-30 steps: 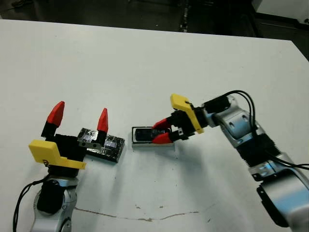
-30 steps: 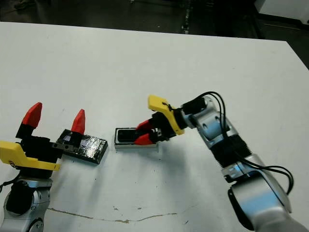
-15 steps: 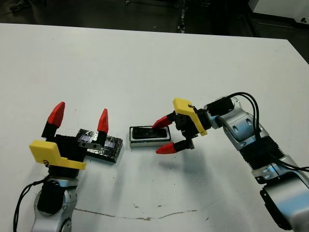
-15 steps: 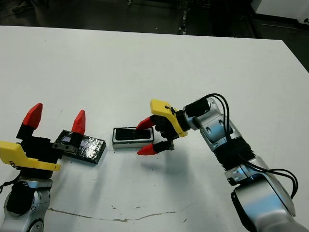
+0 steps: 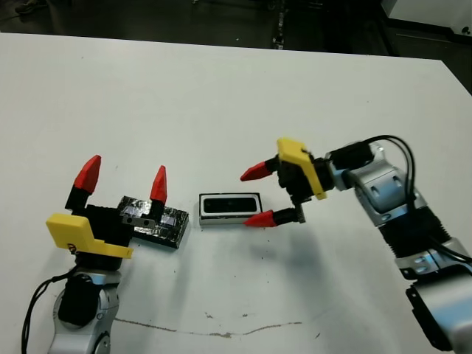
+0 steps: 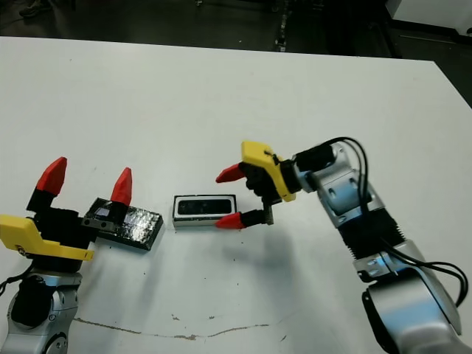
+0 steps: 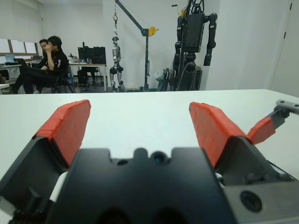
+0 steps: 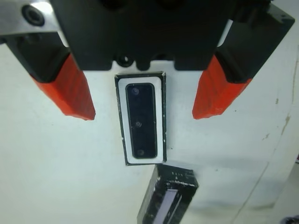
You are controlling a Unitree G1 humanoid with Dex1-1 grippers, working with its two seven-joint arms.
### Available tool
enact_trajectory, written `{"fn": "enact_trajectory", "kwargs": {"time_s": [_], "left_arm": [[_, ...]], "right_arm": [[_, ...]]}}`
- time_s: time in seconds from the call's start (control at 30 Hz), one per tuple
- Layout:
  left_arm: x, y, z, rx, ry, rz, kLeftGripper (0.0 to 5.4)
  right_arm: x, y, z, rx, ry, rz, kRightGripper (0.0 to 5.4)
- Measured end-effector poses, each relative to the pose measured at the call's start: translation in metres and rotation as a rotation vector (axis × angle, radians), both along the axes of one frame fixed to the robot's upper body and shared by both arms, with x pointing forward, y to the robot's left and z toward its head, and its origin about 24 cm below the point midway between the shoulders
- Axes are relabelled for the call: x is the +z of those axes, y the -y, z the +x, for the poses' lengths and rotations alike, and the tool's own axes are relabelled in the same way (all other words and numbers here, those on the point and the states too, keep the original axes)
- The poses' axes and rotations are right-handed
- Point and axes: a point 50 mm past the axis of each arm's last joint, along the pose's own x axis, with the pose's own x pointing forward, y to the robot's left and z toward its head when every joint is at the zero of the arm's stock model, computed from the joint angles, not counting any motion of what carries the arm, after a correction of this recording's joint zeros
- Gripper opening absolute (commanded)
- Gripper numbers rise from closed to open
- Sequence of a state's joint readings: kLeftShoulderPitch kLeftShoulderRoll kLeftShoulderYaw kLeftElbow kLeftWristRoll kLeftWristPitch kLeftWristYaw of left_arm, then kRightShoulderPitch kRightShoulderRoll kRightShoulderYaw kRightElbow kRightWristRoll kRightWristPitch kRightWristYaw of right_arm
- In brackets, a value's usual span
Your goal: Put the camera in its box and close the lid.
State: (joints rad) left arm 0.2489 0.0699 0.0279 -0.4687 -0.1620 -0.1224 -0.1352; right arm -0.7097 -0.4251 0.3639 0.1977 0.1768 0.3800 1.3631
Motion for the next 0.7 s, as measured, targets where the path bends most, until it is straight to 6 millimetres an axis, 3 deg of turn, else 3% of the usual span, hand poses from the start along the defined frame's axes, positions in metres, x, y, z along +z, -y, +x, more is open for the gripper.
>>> {"fn": "enact_trajectory", "kwargs": {"time_s": [0.33,0.47,0.7], "left_arm": [[0.000,0.002,0.001,-0.005,0.002,0.005,5.40],[0.000,0.002,0.000,-0.005,0.000,0.003,5.40],[0.000,-0.003,-0.002,0.002,-0.004,0.011,5.40]], "right_arm": [[0.026,0.015,-0.003,-0.115,0.045,0.126,5.39],[0.031,0.028,-0.008,-0.294,0.100,0.251,5.39],[0.019,0.054,-0.037,-0.673,0.219,0.417,4.47]]}}
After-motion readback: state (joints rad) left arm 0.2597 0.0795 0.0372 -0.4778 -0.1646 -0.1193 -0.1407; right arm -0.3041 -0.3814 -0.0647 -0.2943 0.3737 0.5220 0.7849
